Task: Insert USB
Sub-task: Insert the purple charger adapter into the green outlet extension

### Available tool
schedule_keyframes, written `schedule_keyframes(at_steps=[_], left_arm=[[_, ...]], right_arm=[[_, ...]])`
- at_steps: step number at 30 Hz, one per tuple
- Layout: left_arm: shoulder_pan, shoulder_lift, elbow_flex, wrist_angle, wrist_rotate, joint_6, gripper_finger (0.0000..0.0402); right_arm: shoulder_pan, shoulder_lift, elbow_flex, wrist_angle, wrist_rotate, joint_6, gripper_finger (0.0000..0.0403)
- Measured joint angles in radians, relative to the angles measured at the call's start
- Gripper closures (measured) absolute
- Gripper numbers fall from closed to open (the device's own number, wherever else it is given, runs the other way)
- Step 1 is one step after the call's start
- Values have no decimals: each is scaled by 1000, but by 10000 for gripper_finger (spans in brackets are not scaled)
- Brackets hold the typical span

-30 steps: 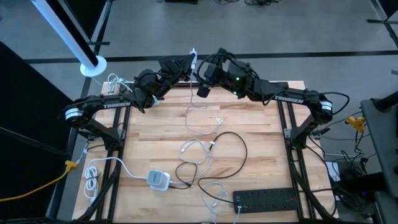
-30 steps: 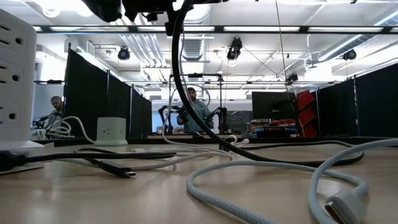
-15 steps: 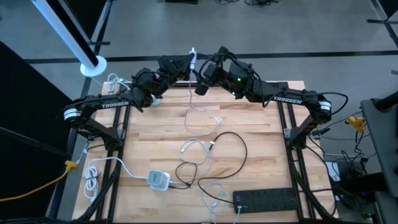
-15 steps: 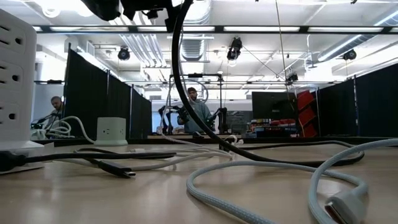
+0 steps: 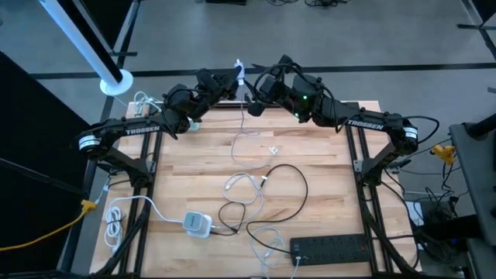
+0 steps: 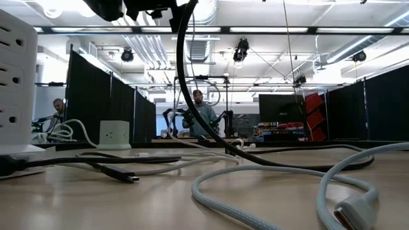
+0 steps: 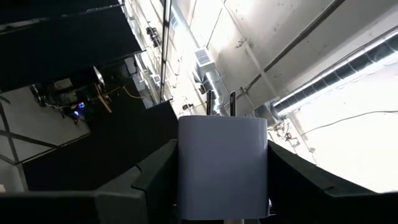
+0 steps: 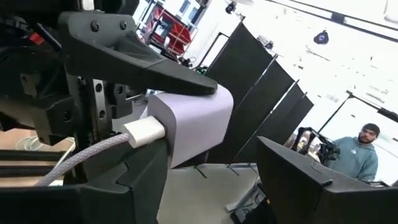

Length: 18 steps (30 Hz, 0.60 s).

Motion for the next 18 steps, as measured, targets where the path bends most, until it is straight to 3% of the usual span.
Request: schedule_keyframes(at_steps=[4,18], left_arm=[[0,-1,-1,1,19,-9,205],[0,-23,-2,-1,90,-17,205]], right_arm=[[-3,5,0,-7,-66,-35,184],[-1,-42,0,-50,-61,-113,186]])
